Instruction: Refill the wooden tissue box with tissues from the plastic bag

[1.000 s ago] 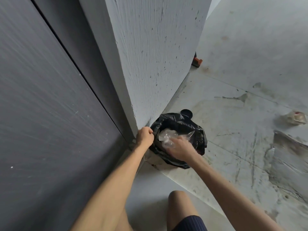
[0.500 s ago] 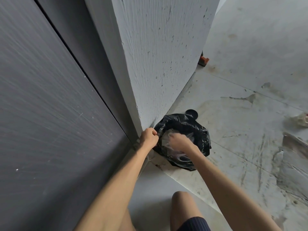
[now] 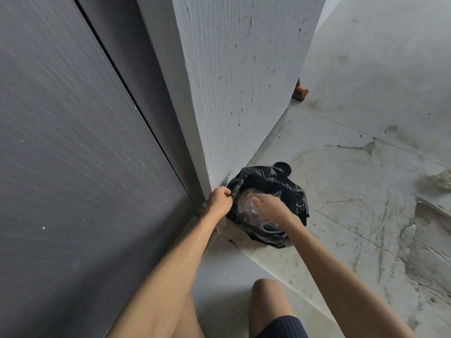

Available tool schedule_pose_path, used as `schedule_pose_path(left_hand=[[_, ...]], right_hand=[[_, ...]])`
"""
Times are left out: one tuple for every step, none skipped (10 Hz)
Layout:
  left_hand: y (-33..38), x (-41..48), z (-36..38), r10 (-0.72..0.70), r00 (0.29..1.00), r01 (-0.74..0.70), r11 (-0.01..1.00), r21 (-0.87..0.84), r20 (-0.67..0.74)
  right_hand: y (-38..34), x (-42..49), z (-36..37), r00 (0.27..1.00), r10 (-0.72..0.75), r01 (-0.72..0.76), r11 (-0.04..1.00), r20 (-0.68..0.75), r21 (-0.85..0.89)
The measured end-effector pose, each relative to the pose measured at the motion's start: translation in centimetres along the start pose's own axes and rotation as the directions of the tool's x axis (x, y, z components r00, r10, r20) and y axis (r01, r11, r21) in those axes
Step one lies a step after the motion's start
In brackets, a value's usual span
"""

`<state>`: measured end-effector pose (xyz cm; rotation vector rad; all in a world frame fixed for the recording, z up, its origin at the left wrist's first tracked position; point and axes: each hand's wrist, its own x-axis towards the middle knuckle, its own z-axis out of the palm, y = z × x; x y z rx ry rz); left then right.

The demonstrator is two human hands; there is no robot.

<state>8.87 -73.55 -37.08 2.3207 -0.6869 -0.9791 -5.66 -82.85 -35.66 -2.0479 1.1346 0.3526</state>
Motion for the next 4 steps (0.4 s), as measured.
schedule_pose_path(left_hand=[[0.0,-0.4,-0.1,0.003,1.000,-0.003,1.000,0.009,-0.005],[0.1,-0.6,0.1,0.015,1.000,-0.014,1.000,0.026,-0.026],[0.5,-1.0,0.0,0.047,0.997,-0.043,0.997,0.066,-0.055],[0.7,-0.7,0.0,0.094,0.993,-0.088,0.993,0.079,-0.074]], right_hand=[[0.4,-0.6,-0.8,0.967,-0.107,0.118,0.993,-0.231,0.031],[0.4,-0.6,-1.7,0.911,-0.219,0.234,0.972,-0.351,0.002],[-0.2,-1.0,-2.7,0.849,-0.313,0.331,0.943,-0.426,-0.032],[-0.8,-1.0,-3.5,0.806,-0.342,0.369,0.929,-0.483,-0.043]])
